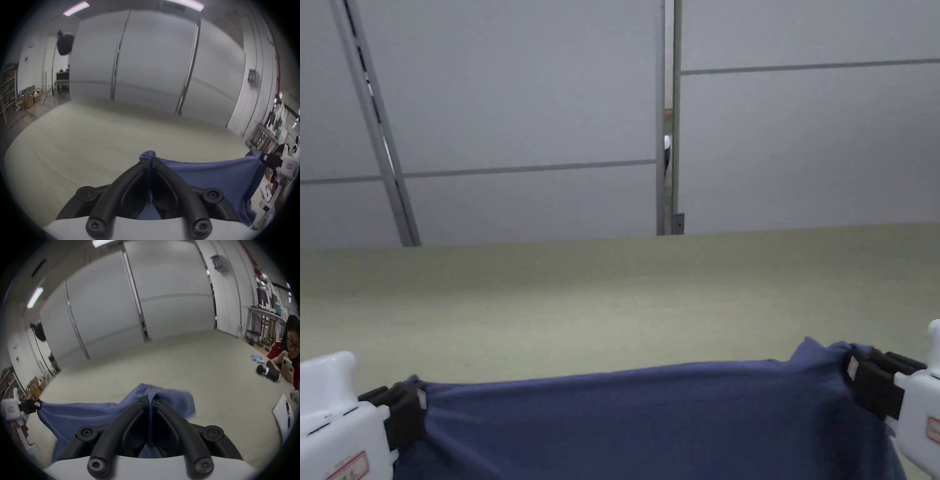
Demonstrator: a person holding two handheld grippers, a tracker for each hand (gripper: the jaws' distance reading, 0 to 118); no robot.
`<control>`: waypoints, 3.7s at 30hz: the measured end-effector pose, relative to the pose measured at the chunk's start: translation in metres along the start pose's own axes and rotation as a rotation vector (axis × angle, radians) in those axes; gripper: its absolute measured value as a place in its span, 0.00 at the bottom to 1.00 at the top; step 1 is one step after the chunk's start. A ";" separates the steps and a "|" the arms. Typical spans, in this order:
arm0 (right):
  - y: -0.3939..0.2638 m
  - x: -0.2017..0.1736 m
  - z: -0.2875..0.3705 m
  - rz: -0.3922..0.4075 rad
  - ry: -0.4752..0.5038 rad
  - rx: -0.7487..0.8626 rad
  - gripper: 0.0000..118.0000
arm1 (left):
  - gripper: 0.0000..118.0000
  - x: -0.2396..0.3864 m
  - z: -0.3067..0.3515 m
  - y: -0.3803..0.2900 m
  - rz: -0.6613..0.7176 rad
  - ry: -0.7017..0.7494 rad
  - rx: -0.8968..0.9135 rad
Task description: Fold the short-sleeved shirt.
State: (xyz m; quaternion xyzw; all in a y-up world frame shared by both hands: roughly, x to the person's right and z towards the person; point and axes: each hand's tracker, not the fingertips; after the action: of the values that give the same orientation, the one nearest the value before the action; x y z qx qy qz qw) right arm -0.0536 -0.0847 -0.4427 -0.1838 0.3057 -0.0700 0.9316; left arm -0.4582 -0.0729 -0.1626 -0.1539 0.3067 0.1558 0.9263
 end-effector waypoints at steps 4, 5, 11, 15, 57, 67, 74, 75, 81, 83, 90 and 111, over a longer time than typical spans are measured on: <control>0.026 -0.044 0.098 0.063 0.050 0.238 0.04 | 0.03 0.020 0.096 0.023 0.022 -0.003 0.304; 0.029 -0.052 0.118 0.067 0.047 0.297 0.04 | 0.03 0.025 0.115 0.026 0.032 0.004 0.369; 0.065 -0.093 0.194 0.110 0.055 0.588 0.04 | 0.03 0.047 0.191 0.048 0.003 0.028 0.634; 0.093 -0.101 0.191 0.142 0.070 0.612 0.04 | 0.03 0.048 0.192 0.076 -0.003 -0.005 0.649; 0.068 -0.098 0.086 0.176 0.105 0.324 0.04 | 0.03 0.001 0.106 0.068 -0.026 0.061 0.372; -0.090 -0.053 0.162 0.114 0.044 -0.056 0.04 | 0.03 -0.046 0.160 -0.115 0.021 0.106 -0.034; -0.148 -0.034 0.176 0.184 -0.010 -0.329 0.04 | 0.03 -0.057 0.168 -0.171 -0.011 0.131 -0.277; -0.154 -0.031 0.176 0.184 -0.015 -0.355 0.04 | 0.03 -0.059 0.168 -0.176 -0.008 0.137 -0.316; -0.184 -0.020 0.168 0.209 -0.017 -0.536 0.04 | 0.03 -0.071 0.152 -0.209 -0.094 0.176 -0.497; -0.195 -0.016 0.165 0.192 -0.022 -0.563 0.04 | 0.03 -0.074 0.147 -0.212 -0.081 0.175 -0.509; -0.200 -0.005 0.176 0.144 -0.025 -0.532 0.54 | 0.43 -0.072 0.155 -0.204 -0.117 0.188 -0.454; -0.074 -0.078 0.266 0.187 -0.017 0.357 0.02 | 0.00 -0.016 0.267 -0.076 0.023 0.049 0.275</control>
State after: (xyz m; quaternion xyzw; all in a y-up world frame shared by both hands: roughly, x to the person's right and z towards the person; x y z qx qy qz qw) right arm 0.0409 -0.0542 -0.1735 0.0131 0.2962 -0.0349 0.9544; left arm -0.3027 -0.0434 0.0658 -0.0258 0.3495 0.1191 0.9290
